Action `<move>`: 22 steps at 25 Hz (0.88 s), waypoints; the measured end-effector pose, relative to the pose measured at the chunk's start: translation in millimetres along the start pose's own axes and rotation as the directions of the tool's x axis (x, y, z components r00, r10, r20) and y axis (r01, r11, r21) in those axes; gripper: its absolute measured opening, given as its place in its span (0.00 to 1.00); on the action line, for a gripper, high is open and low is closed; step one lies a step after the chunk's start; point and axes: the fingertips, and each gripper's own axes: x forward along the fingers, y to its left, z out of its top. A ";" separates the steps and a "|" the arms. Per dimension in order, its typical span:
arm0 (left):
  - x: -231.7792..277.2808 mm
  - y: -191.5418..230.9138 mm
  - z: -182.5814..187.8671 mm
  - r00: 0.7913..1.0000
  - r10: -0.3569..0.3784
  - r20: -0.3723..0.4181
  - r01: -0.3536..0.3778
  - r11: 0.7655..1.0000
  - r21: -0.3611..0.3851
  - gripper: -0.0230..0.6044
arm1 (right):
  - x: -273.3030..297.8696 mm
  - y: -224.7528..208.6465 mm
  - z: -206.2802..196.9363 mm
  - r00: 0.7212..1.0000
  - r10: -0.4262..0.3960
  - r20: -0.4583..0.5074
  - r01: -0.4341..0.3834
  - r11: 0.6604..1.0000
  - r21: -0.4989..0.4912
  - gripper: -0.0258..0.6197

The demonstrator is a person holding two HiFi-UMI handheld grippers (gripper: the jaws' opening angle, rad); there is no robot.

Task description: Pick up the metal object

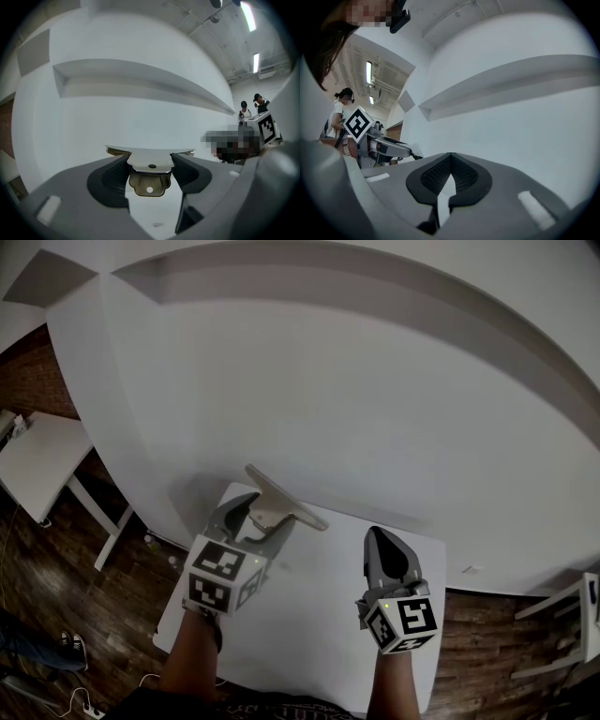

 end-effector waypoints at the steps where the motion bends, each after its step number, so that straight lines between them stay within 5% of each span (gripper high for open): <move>1: -0.5 -0.1 0.4 1.000 0.001 0.001 -0.001 1.000 0.002 0.49 | -0.3 -0.3 -0.1 1.000 -0.004 0.001 0.004 1.000 0.002 0.05; 22: -5.0 -4.5 6.5 1.000 0.003 0.016 -0.003 1.000 0.026 0.49 | -7.1 -4.8 5.5 1.000 0.000 0.012 0.000 1.000 -0.009 0.05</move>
